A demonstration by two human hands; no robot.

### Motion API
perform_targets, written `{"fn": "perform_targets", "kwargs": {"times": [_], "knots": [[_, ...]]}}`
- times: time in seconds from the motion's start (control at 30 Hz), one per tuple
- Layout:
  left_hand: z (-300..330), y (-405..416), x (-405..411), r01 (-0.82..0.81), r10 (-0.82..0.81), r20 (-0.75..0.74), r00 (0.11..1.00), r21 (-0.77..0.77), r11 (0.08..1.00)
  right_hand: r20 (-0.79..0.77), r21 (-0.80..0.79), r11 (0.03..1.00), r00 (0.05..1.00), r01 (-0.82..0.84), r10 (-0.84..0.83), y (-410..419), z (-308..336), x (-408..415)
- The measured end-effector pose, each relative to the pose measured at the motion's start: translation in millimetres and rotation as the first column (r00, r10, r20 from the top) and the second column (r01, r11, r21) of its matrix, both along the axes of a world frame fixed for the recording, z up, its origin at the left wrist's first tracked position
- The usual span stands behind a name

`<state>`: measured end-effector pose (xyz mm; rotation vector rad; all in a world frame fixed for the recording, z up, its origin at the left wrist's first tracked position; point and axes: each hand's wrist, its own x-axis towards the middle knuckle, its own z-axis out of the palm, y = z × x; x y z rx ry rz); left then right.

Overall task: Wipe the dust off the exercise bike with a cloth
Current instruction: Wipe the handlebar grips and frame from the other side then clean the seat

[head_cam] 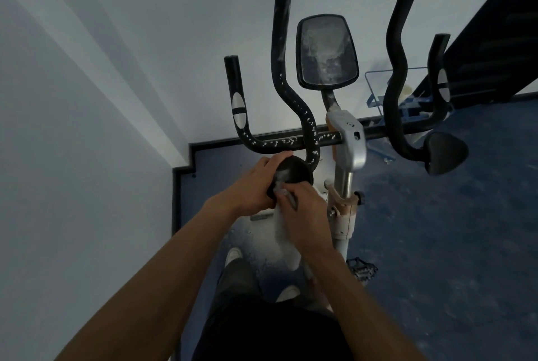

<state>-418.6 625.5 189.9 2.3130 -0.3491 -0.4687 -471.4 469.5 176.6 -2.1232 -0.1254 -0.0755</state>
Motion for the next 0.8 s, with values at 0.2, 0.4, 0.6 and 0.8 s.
{"fn": "perform_targets", "kwargs": {"times": [0.2, 0.4, 0.6, 0.8], "knots": [[0.2, -1.1, -2.2, -0.019, 0.019, 0.008, 1.000, -0.032, 0.999, 0.016, -0.047, 0.998, 0.999, -0.037, 0.038, 16.6, -0.5, 23.8], [-0.8, -1.6, 0.3, -0.007, 0.007, 0.010, 1.000, -0.025, 1.000, 0.012, -0.052, 0.991, 0.992, -0.122, 0.123, -5.4, -1.0, -0.1], [-2.0, 0.3, -0.4, -0.015, 0.015, 0.016, 1.000, -0.030, 0.999, 0.081, -0.097, 0.994, 0.995, -0.048, 0.056, 15.8, -5.4, 18.4], [-3.1, 0.4, 0.6, 0.005, -0.012, 0.105, 0.994, 0.069, 0.998, 0.087, -0.243, 0.962, 0.985, -0.122, 0.146, -7.6, -11.1, -2.0]]}}
